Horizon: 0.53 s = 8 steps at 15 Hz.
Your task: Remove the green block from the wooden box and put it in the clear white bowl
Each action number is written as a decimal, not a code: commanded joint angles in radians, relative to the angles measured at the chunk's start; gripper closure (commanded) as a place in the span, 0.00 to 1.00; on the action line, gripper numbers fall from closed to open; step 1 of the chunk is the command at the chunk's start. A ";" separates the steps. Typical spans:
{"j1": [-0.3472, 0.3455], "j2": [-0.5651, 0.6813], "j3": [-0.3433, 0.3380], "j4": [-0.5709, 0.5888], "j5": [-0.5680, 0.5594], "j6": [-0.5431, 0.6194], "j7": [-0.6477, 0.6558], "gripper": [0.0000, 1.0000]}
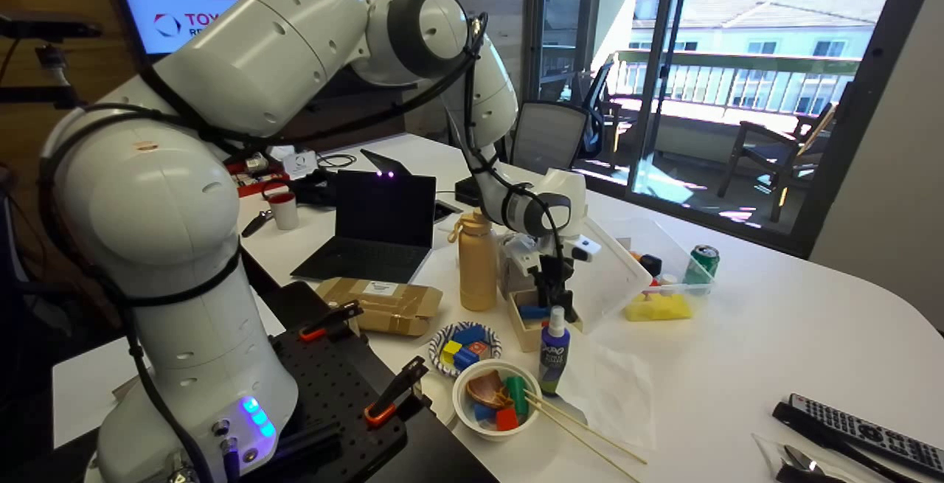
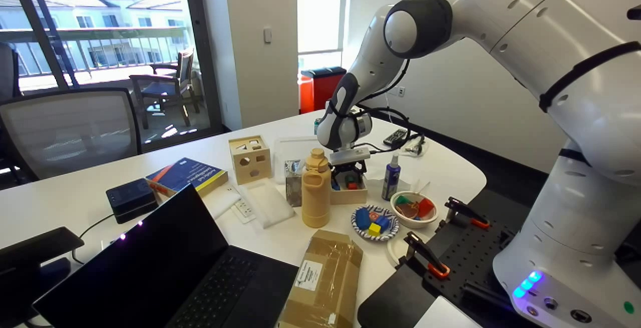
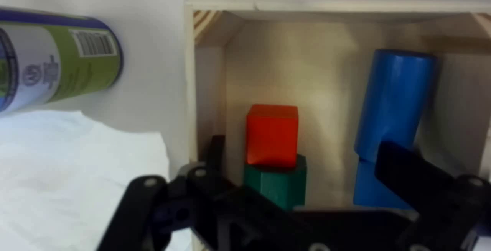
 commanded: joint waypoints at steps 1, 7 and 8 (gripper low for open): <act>0.007 0.047 -0.012 0.046 -0.014 -0.025 0.044 0.00; 0.001 0.042 -0.005 0.038 -0.010 -0.016 0.037 0.00; 0.001 0.042 -0.004 0.038 -0.009 -0.016 0.036 0.00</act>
